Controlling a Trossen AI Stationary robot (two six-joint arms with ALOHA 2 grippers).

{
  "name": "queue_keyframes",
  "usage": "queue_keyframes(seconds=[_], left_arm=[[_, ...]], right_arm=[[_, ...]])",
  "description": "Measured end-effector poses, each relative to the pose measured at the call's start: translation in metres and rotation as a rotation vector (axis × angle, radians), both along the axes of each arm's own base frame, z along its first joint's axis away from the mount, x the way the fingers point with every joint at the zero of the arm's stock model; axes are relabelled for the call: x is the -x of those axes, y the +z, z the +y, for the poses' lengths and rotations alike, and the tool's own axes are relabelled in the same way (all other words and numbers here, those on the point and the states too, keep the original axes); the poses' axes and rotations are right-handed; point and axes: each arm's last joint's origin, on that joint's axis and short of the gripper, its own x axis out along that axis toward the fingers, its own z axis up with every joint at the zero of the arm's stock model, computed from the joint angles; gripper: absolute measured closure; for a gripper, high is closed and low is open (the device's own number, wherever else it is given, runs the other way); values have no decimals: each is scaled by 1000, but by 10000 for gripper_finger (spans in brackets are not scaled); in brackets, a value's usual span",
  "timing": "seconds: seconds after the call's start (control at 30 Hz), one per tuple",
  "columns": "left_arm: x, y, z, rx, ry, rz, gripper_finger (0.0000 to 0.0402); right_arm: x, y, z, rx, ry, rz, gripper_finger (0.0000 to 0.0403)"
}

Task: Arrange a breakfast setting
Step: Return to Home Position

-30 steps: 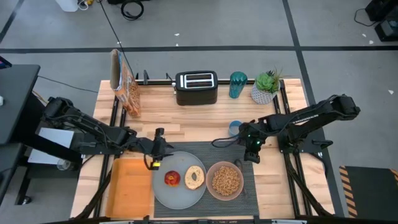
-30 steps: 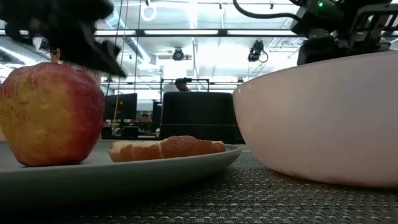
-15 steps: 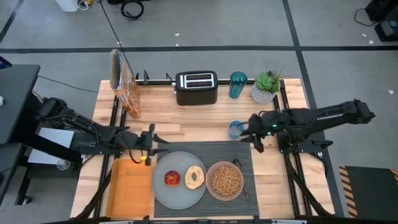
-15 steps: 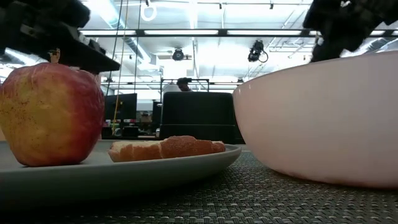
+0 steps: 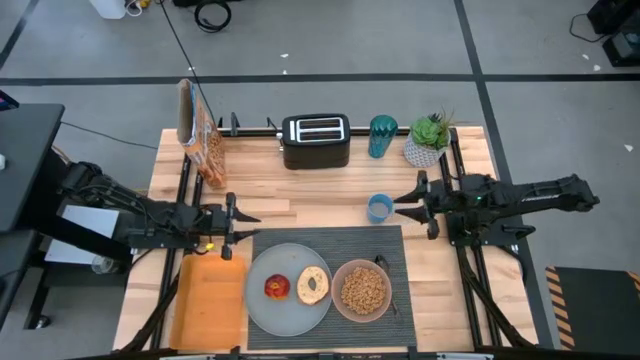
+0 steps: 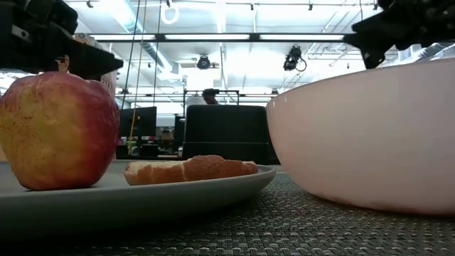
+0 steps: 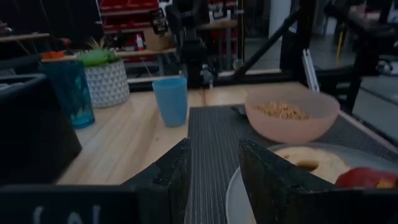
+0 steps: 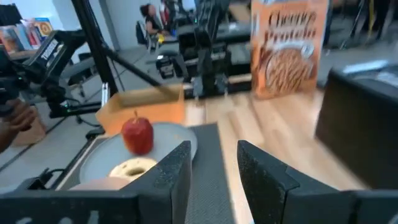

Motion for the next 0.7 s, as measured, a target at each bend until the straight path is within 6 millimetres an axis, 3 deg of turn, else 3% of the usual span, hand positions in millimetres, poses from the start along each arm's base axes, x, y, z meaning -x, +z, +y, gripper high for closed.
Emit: queue_keyframes(seconds=[0.27, 0.7], left_arm=[[4, 0, 2, -11, 14, 10, 260], [5, 0, 5, -57, 103, 10, 260]], right_arm=[[28, 4, -4, 86, -66, -152, 266], [35, -25, -8, 112, -200, -221, 266]])
